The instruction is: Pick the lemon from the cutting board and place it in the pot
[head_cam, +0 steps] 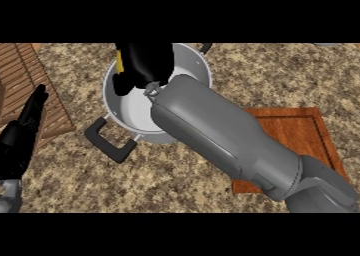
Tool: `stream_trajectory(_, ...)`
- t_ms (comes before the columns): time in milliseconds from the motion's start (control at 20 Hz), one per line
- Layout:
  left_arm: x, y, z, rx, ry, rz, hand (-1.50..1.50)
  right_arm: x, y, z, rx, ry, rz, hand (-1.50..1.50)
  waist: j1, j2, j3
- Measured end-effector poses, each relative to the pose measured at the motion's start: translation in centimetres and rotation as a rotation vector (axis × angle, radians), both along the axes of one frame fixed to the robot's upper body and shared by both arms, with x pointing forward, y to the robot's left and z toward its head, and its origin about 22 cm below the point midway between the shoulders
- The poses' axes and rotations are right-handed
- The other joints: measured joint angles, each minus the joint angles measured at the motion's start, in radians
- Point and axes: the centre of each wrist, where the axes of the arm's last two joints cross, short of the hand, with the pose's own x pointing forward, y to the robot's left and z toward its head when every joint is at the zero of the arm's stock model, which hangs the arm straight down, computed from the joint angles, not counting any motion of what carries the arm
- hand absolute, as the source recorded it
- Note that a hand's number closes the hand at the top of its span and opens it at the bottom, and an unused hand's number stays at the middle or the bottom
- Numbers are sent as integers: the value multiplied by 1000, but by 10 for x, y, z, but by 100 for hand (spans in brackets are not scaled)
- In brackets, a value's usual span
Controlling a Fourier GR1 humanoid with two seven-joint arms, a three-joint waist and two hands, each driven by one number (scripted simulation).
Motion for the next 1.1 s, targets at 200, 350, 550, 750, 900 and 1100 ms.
stream_trajectory(200,3,-3,2,-3,-6,-10,0,20,-9,-11,-65,9,-13,150,12,5,-1)
stream_trajectory(350,6,-7,3,1,-19,-25,0,31,-19,-18,-22,51,-24,-150,28,11,-1)
stream_trajectory(550,9,-10,5,-2,-22,-38,0,43,-33,-30,56,115,-30,-150,43,18,-1)
stream_trajectory(750,12,-14,7,-2,-16,-54,0,49,-40,-34,119,137,-3,-150,54,21,0)
stream_trajectory(900,13,-14,6,-2,-19,-55,0,53,-44,-35,162,132,18,-150,57,19,-1)
stream_trajectory(1100,13,-15,6,-3,-19,-53,0,53,-46,-28,324,48,61,-150,58,19,0)
